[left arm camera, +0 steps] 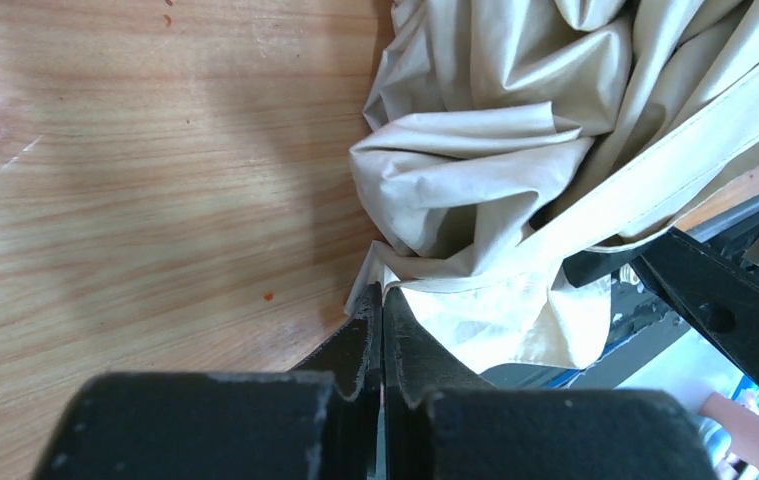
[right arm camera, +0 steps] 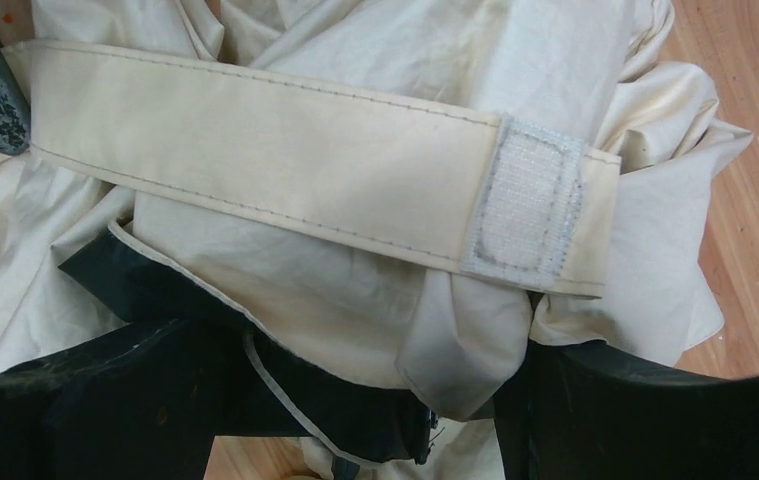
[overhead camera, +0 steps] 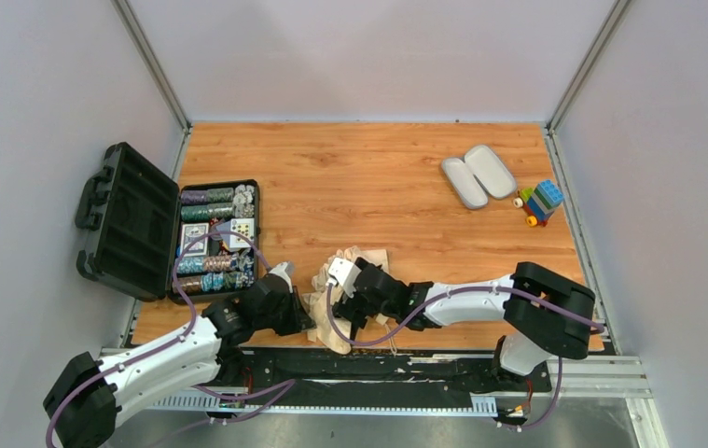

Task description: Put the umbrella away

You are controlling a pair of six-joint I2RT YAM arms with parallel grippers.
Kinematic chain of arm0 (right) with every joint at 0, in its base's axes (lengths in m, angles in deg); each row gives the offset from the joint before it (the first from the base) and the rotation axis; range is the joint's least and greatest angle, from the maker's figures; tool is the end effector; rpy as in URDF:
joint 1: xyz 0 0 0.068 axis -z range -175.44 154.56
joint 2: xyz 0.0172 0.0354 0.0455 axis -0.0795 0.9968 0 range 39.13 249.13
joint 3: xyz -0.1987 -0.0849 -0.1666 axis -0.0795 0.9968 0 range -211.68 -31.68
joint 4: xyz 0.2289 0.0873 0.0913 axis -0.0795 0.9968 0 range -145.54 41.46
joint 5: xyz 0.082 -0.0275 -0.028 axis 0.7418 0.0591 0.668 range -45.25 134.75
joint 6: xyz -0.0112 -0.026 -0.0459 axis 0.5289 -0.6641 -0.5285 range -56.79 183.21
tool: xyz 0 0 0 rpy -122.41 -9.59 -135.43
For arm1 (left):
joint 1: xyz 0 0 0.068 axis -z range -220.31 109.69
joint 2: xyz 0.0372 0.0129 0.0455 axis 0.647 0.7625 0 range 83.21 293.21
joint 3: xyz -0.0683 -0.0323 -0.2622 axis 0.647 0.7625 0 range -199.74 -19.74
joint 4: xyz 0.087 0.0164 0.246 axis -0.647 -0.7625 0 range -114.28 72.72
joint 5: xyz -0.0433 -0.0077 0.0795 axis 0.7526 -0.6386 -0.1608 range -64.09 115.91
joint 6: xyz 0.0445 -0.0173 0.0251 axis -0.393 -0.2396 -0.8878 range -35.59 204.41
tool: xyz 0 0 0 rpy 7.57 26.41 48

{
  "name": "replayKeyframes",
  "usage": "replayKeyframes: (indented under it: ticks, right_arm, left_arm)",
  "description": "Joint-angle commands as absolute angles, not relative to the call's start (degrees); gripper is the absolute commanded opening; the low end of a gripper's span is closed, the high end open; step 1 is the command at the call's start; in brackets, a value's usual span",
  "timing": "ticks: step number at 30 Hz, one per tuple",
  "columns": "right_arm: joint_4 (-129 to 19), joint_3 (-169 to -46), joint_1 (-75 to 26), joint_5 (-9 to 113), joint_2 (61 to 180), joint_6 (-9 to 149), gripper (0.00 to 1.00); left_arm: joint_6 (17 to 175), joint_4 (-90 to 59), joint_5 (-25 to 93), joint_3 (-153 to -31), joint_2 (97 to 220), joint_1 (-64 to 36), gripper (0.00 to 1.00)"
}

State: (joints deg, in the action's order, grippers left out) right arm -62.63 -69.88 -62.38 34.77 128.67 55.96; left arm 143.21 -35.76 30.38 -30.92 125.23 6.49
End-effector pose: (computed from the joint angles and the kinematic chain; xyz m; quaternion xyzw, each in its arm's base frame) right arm 0.1215 0.2698 0.1476 -0.5266 0.7525 0.1232 0.3758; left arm 0.0913 -0.1012 0.1331 -0.0845 0.9332 -0.2988 0.1809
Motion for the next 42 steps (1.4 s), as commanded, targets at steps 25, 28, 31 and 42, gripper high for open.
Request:
replayKeyframes:
  ticks: [25,28,31,42]
  right_arm:
    - [-65.3,-66.3,-48.28,68.92,129.86,74.04,0.0]
    - [-68.47,-66.11,-40.59,82.3,131.68,79.77,0.0]
    - [-72.24,-66.12,-35.73,91.84,136.14,84.6,0.0]
    - [-69.28,-69.01,-34.34,88.56,144.26,86.25,0.0]
  left_arm:
    - [138.47,-58.82,27.07,-44.07,120.06,6.36,0.0]
    - [139.25,-57.43,30.16,-43.33,118.34,6.36,0.0]
    - [141.28,-49.67,35.09,-38.93,117.8,6.4,0.0]
    - [142.37,-34.22,32.28,-30.15,132.45,9.77,0.0]
